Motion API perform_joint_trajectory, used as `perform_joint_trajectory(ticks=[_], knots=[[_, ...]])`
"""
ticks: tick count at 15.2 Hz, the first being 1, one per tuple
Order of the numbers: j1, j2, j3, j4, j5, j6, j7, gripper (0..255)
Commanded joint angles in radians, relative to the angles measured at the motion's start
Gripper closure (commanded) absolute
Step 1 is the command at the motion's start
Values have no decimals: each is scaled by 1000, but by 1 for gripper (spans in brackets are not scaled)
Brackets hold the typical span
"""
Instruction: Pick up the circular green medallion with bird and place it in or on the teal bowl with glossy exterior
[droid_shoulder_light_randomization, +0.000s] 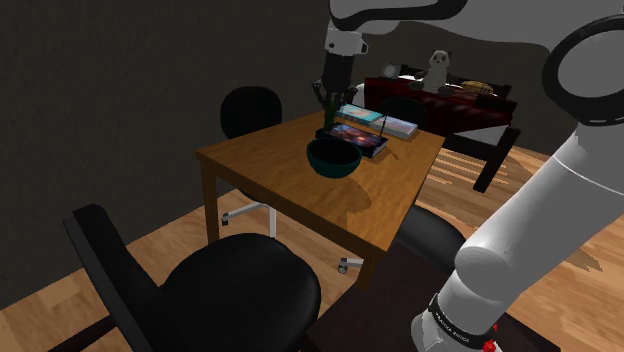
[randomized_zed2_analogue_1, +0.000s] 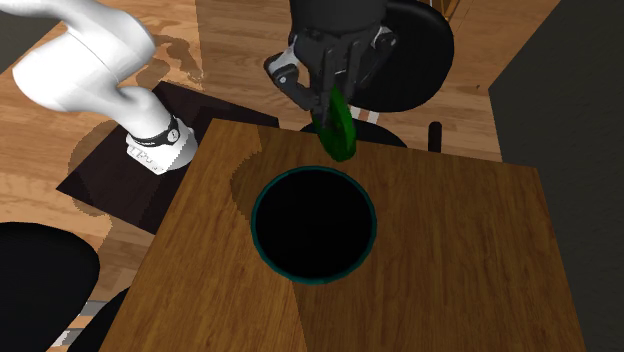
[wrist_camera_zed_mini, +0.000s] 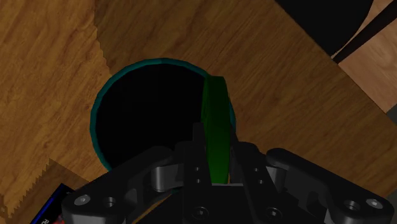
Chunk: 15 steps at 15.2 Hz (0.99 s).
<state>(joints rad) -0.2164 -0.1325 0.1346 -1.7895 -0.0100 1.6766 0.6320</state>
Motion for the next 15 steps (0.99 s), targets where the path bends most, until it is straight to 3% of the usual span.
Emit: perform_joint_trajectory(ticks=[1, 5, 15], knots=[[-20, 23, -25, 27, -5, -3, -46, 255], [-68, 87, -81, 114, -13, -24, -149, 255], [-68, 73, -82, -37, -12, 113, -146, 255]])
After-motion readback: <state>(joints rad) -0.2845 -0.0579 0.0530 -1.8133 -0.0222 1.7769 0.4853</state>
